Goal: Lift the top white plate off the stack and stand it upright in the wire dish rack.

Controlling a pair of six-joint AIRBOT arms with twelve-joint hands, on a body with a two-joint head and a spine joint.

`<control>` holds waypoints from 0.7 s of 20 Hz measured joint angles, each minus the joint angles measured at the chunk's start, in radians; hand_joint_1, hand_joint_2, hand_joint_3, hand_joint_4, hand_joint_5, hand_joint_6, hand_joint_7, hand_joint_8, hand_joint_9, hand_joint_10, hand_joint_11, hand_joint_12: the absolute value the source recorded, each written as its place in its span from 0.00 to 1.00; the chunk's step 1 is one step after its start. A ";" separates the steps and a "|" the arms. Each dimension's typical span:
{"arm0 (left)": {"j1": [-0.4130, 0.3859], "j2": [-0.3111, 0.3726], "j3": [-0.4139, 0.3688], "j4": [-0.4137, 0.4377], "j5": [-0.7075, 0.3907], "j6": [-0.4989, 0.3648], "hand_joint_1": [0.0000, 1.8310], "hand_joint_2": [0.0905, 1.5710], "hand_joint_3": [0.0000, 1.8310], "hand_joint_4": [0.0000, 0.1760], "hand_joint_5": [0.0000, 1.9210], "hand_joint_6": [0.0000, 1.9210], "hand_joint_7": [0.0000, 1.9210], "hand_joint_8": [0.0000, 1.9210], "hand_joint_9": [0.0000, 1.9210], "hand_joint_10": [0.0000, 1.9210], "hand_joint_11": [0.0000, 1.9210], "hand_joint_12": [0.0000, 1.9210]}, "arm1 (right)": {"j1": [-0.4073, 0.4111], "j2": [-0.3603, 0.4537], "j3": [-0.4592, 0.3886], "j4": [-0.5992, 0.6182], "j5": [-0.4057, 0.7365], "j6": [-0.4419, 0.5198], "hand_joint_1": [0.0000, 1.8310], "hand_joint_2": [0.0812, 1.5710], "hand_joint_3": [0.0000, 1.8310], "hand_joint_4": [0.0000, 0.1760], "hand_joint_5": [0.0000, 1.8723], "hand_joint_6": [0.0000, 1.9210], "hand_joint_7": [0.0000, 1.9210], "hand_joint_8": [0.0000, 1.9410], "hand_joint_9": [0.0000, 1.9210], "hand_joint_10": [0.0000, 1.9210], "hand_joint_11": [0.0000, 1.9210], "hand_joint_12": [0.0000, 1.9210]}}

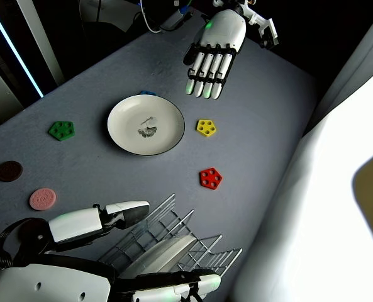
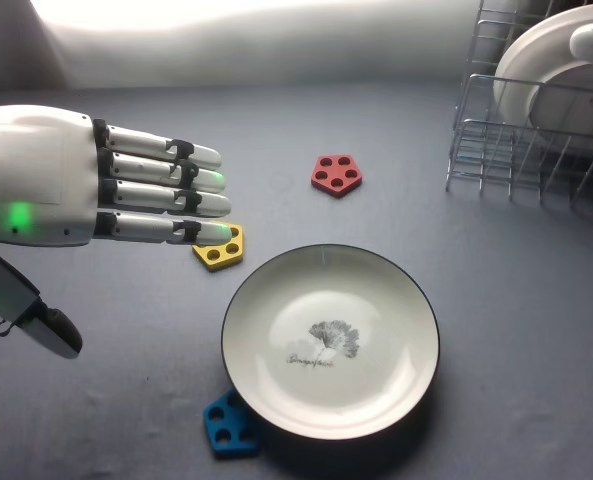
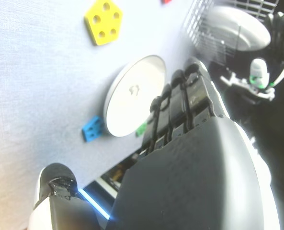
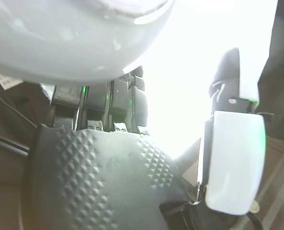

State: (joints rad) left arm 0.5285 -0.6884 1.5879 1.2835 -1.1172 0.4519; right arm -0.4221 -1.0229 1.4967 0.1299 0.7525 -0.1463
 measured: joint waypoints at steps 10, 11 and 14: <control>0.000 0.000 0.000 -0.001 -0.002 0.000 0.11 0.53 0.00 0.00 0.03 0.00 0.03 0.00 0.05 0.00 0.06 0.02 | 0.000 0.003 -0.013 -0.022 0.051 -0.037 0.42 0.57 0.00 0.00 0.19 0.00 0.24 0.01 0.25 0.01 0.26 0.01; 0.000 0.000 0.000 -0.001 -0.003 0.000 0.11 0.54 0.00 0.00 0.02 0.00 0.03 0.00 0.04 0.00 0.06 0.02 | 0.000 0.003 -0.008 -0.036 0.066 -0.038 0.43 0.57 0.00 0.00 0.19 0.01 0.23 0.00 0.24 0.00 0.26 0.01; 0.000 0.000 0.000 -0.001 -0.003 0.000 0.12 0.53 0.00 0.00 0.03 0.00 0.03 0.00 0.05 0.00 0.06 0.02 | 0.000 0.003 -0.007 -0.092 0.113 -0.069 0.43 0.58 0.00 0.00 0.20 0.00 0.24 0.00 0.25 0.01 0.28 0.02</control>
State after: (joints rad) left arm 0.5285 -0.6880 1.5879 1.2823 -1.1202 0.4519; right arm -0.4217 -1.0199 1.4895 0.0383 0.8658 -0.2150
